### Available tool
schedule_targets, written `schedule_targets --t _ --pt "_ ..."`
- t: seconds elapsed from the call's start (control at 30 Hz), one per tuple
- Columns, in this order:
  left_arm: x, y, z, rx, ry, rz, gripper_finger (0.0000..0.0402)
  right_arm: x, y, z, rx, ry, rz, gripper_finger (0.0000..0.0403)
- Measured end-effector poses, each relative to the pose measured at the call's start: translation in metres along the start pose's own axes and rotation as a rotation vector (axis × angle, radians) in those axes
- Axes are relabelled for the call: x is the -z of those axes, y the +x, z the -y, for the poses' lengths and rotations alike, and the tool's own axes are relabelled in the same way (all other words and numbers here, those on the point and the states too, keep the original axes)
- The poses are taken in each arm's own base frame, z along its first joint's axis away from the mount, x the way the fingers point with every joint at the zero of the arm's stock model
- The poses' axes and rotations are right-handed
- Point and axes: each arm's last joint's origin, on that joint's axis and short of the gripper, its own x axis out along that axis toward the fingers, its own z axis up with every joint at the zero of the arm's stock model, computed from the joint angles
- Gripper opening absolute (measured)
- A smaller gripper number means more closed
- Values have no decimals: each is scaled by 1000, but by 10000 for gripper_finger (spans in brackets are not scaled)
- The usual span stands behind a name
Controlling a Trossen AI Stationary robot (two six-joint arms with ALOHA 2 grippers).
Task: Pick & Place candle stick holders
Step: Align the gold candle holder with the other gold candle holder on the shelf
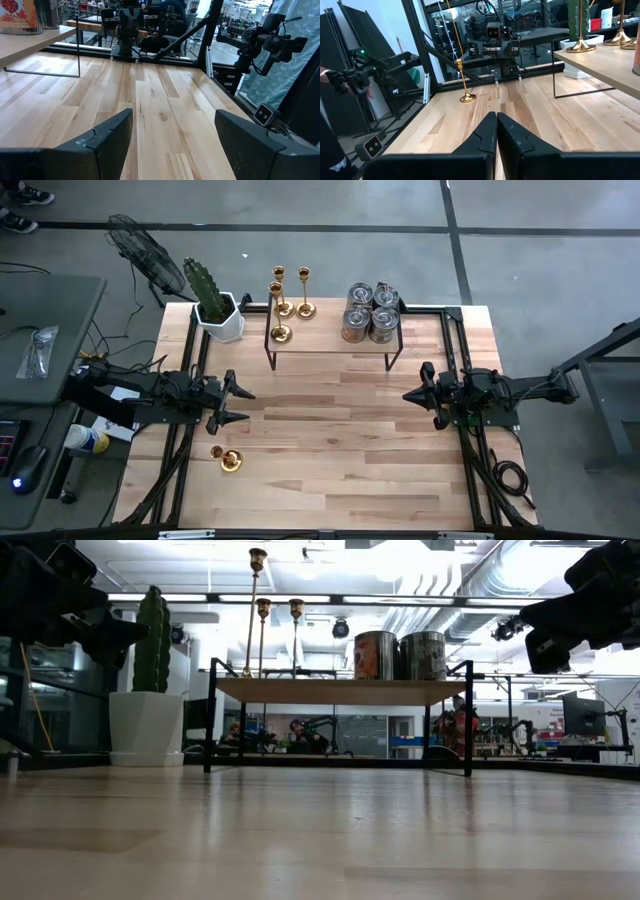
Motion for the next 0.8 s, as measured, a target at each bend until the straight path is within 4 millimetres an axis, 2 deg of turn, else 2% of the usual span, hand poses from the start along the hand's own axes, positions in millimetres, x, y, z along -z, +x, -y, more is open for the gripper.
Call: schedule_targets --t 0.37,0.6,0.8 --pt "0 0 0 7 -6 -1 277 0 0 0 0 0 0 4" --pt "0 0 1 31 -146 -10 277 0 0 0 -1 0 1 4" --pt "-8 -2 3 62 -150 -7 277 0 0 0 -1 0 1 4"
